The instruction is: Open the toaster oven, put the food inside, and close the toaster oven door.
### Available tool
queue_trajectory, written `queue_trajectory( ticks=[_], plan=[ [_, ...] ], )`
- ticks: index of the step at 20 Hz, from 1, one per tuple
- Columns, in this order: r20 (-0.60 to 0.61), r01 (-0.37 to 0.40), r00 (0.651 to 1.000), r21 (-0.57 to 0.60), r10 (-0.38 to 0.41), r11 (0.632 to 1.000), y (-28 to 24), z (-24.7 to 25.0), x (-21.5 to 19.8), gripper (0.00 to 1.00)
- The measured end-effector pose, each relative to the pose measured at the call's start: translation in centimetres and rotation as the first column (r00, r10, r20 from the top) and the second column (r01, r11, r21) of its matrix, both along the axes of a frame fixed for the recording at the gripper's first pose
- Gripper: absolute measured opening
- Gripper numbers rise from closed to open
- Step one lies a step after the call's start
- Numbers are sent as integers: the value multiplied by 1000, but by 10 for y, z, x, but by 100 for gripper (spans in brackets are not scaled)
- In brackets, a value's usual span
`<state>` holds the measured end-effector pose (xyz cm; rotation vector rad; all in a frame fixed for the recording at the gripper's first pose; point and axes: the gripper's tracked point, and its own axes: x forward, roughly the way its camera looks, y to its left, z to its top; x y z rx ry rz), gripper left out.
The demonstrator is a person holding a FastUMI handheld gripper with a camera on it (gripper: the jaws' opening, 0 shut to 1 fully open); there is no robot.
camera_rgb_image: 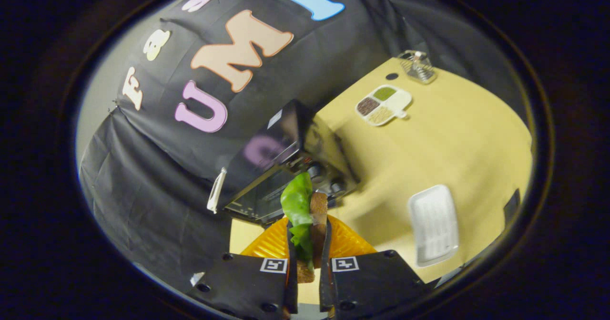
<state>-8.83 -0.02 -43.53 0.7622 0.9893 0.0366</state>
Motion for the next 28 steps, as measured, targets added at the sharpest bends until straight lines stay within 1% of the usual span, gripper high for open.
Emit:
queue_trajectory(
  ticks=[4,7,9,11,16,19,22,28],
  plan=[
    [-33,-19,999,91,22,996,62,-19,8,19],
    [-58,-3,998,160,13,987,96,-33,16,19],
    [-70,28,997,203,-14,979,110,-42,25,19],
    [-89,76,994,241,-56,968,120,-55,38,19],
    [-105,197,979,296,-174,934,123,-79,70,19],
    [-112,272,962,339,-248,900,127,-95,85,19],
    [-123,348,937,373,-326,860,130,-109,100,19],
    [-138,502,858,424,-494,753,135,-129,125,19]
  ],
)
